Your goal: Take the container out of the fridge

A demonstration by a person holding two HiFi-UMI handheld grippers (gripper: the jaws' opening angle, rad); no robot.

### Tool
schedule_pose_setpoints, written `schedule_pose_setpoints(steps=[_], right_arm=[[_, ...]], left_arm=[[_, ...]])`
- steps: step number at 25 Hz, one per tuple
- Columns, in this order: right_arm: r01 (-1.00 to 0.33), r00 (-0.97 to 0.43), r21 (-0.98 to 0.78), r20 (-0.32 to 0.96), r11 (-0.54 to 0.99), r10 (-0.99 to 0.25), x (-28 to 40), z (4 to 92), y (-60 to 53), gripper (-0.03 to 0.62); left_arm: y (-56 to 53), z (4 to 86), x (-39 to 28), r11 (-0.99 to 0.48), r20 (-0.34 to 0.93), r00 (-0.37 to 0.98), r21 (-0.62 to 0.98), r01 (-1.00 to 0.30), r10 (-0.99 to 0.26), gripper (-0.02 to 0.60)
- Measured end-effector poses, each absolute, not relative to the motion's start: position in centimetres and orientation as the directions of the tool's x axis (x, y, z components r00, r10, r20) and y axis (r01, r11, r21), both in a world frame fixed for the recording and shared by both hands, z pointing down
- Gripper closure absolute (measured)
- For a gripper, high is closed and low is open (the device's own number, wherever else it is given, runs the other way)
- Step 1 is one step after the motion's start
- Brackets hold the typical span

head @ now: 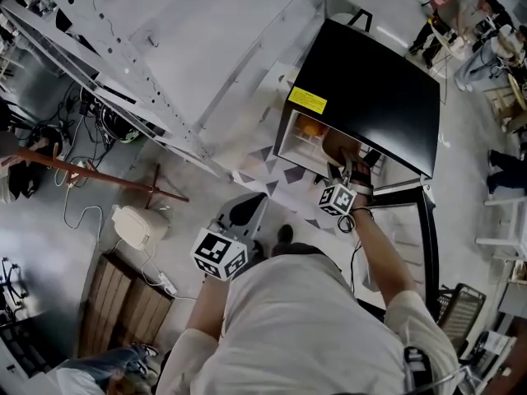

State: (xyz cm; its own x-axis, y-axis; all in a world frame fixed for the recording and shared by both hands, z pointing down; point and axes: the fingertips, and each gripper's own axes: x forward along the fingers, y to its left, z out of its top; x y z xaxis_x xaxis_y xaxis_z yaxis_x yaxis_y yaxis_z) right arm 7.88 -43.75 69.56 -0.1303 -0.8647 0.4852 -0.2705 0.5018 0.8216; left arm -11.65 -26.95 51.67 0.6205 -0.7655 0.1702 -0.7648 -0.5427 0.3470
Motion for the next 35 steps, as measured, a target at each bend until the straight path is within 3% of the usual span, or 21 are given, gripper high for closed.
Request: schedule_pose_setpoints(steps=[21,35], right_arm=[[-0.527,-0.158,0.675,0.520,0.517,-0.839,7.0,62.1,-34.4,0.338],[-0.788,-0.239,0.406,0.492,0.463,-0.837,8.8,56.6,-24.7,0.341]], left_arm=[[-21.6,51.7,-10.6,-0.681,0.125,0.757,0.361,-0.637,-0.642,0.580],[-18.4,52.2,-6.5,-0.768,0.118,0.847,0.373,-0.521,-0.518,0.580]])
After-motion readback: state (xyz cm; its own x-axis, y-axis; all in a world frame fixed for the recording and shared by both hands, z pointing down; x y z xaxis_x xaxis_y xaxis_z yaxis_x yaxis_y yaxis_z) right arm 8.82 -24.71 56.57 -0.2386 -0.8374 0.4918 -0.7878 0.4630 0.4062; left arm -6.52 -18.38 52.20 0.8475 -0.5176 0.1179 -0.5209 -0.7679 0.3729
